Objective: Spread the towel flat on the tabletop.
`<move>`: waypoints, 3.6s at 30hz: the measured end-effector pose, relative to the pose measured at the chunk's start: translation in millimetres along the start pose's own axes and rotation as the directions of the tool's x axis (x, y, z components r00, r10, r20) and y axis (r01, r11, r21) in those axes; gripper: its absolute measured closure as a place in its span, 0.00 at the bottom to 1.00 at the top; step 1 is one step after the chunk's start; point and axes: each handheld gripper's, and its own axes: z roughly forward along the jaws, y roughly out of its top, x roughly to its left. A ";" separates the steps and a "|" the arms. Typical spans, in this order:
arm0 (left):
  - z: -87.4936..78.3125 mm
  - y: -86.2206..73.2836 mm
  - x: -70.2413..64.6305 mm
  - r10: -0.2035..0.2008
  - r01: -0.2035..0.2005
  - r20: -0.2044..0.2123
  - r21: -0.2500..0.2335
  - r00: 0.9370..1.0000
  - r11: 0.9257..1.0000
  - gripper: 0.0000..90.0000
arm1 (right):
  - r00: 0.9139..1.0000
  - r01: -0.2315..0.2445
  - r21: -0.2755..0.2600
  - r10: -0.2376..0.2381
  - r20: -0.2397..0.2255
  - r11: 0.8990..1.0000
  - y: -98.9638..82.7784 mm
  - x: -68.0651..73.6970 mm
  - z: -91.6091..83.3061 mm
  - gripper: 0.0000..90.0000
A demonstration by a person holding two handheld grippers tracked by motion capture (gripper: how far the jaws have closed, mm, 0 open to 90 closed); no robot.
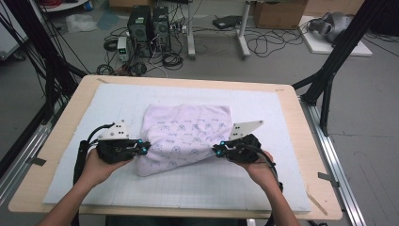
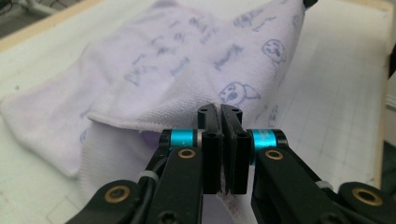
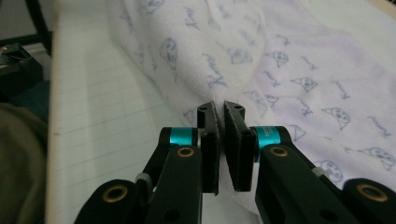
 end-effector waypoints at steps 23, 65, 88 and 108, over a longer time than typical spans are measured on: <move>78.3 -4.9 91.7 -0.180 0.209 -0.197 0.140 0.964 0.968 0.86 | 0.966 -0.227 0.064 0.216 0.139 0.972 7.7 -103.1 53.5 0.74; 20.6 -7.0 51.2 -0.140 0.140 -0.122 -0.014 0.983 0.990 0.97 | 0.980 -0.128 0.024 0.123 0.158 0.991 -31.2 -57.4 -22.1 0.94; 18.8 -23.6 34.1 -0.130 0.137 -0.145 0.039 0.981 0.990 0.57 | 0.971 -0.086 -0.002 0.084 0.223 0.996 -34.5 -38.7 -14.6 0.70; 74.9 -42.7 25.1 -0.093 0.105 -0.091 0.143 0.992 0.984 0.94 | 0.992 -0.111 0.101 0.104 0.072 0.989 -17.8 -46.1 78.5 0.94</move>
